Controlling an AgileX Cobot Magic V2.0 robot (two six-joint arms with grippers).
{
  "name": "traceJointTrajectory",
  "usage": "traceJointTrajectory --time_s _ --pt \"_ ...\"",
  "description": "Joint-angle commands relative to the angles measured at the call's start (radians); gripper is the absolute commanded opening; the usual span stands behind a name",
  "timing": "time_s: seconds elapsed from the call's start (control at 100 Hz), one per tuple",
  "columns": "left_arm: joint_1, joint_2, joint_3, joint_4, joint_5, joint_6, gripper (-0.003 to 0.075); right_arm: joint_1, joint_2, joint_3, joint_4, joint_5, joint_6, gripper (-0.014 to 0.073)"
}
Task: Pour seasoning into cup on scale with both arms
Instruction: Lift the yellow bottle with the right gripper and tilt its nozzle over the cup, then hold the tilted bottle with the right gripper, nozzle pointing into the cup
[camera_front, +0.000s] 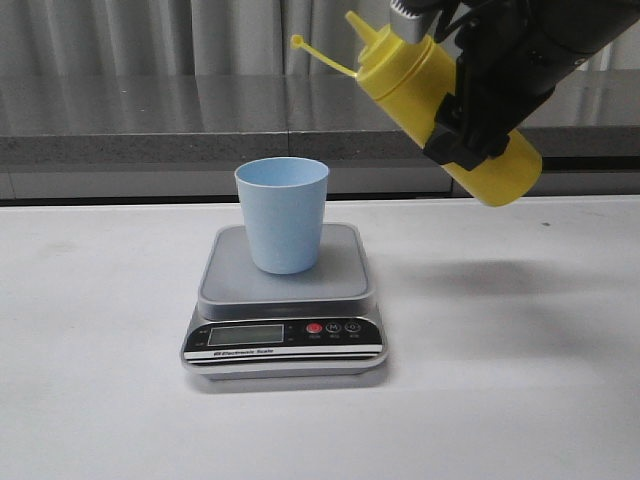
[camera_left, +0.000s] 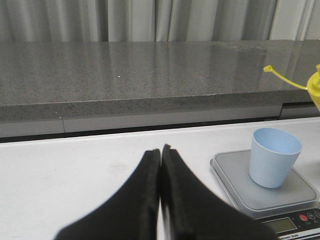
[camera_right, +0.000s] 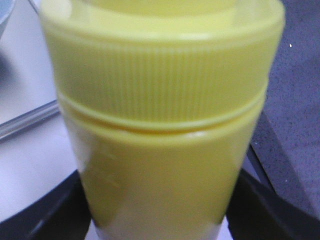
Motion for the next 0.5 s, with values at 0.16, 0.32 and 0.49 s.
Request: traceJointTrajectory --time_s 0.16,0.32,0.49 --pt "0.002 0.010 -0.027 -0.003 -0.080 -0.003 -0.0018 0.055 0.000 -0.086 -0.230 0.049 -0.010 0.0185" --pt "0.002 0.010 -0.027 -0.003 -0.080 -0.003 -0.0018 0.090 0.055 -0.149 -0.344 0.172 -0.009 0.0185" --pt "0.002 0.010 -0.027 -0.003 -0.080 -0.003 -0.0018 0.122 0.109 -0.224 -0.440 0.284 -0.009 0.0185"
